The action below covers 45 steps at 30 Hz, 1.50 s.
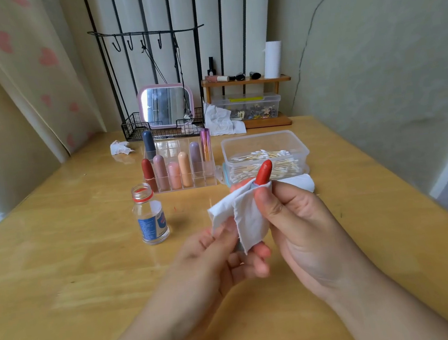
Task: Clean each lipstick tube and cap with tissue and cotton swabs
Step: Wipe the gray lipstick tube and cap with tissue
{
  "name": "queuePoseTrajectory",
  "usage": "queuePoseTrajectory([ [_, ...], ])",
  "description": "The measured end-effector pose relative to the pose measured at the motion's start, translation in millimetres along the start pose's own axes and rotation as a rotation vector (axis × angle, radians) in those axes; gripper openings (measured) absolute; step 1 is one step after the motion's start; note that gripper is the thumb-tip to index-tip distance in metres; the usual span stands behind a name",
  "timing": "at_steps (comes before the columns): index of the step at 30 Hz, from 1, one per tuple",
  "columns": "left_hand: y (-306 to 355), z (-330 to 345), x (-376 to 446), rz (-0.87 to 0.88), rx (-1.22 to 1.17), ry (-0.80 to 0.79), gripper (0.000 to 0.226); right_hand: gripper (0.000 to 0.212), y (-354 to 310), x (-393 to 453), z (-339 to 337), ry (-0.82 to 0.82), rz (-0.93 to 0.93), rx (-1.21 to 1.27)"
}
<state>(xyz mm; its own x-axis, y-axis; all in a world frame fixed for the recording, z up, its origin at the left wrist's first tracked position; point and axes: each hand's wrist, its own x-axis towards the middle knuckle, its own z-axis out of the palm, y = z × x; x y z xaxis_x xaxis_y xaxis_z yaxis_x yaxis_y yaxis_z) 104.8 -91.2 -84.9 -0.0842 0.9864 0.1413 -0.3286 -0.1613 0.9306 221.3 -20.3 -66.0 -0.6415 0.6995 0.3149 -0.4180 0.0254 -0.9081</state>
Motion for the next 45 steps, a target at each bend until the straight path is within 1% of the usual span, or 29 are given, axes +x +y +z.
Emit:
queuePoseTrajectory([
  [1,-1,0,0,0.005,-0.004,0.007,0.027,0.044,-1,-1,1,0.005,0.008,0.004],
  [3,0,0,0,0.058,-0.001,0.035,0.021,0.042,-2,-1,2,0.005,-0.007,0.002],
  [4,0,0,1,0.091,0.008,0.056,0.023,0.041,-1,-1,2,0.008,-0.018,0.001],
  [7,-5,-3,2,0.15,0.073,0.118,0.05,0.043,3,2,1,0.041,-0.026,-0.002],
  [8,-6,-4,2,0.153,0.064,0.128,0.053,0.047,4,2,0,0.049,-0.022,-0.004],
  [9,-6,-3,2,0.147,0.043,0.116,0.05,0.049,4,2,1,0.053,-0.018,-0.003],
  [10,-5,-2,2,0.124,0.019,0.092,0.042,0.05,3,2,1,0.054,-0.016,0.003],
  [12,-3,1,1,0.028,-0.022,0.035,0.027,0.044,-1,0,1,0.041,-0.006,0.033],
  [14,-2,2,0,-0.027,-0.059,0.001,0.029,0.035,-4,-1,2,0.016,0.014,0.055],
  [16,-2,1,0,0.021,-0.055,-0.003,0.029,0.033,-4,-1,2,0.008,0.012,0.054],
  [17,-2,0,0,0.057,-0.048,0.007,0.034,0.034,-3,-1,2,0.012,-0.002,0.044],
  [19,-4,-2,1,0.111,-0.034,0.045,0.052,0.031,-2,-1,4,0.029,-0.028,0.01],
  [21,-6,-2,1,0.138,-0.024,0.071,0.056,0.026,-3,-1,6,0.047,-0.016,0.014],
  [22,-6,-1,1,0.133,-0.028,0.07,0.053,0.025,-4,-1,6,0.053,-0.003,0.02],
  [25,-2,3,0,0.037,-0.047,0.005,0.03,0.029,-6,-2,6,0.048,0.016,0.03],
  [27,0,5,-1,-0.033,-0.098,-0.015,0.025,0.032,-6,-2,5,0.033,0.03,0.046],
  [29,-1,5,-1,-0.011,-0.12,0.027,0.026,0.031,-6,-2,5,0.02,0.034,0.045],
  [31,-1,3,0,0.067,-0.103,0.062,0.03,0.032,-6,-2,5,0.03,0.019,0.038],
  [33,-4,1,1,0.131,-0.081,0.108,0.046,0.032,-5,-1,5,0.062,0.014,0.03],
  [35,-7,1,2,0.147,-0.069,0.178,0.039,0.03,-4,0,4,0.076,0.021,0.039],
  [37,-5,2,1,0.129,-0.082,0.187,0.036,0.027,-5,0,4,0.09,0.015,0.031],
  [39,-1,3,1,0.068,-0.073,0.124,0.036,0.028,-6,0,4,0.086,0.005,0.038],
  [40,0,3,0,0.023,-0.067,0.089,0.031,0.029,-7,-1,5,0.074,0.005,0.053],
  [42,1,3,-1,-0.029,-0.073,0.064,0.028,0.03,-7,-1,5,0.045,0.017,0.067],
  [45,1,4,-1,0.061,-0.044,0.098,0.022,0.031,-5,0,5,0.053,0.015,0.054],
])
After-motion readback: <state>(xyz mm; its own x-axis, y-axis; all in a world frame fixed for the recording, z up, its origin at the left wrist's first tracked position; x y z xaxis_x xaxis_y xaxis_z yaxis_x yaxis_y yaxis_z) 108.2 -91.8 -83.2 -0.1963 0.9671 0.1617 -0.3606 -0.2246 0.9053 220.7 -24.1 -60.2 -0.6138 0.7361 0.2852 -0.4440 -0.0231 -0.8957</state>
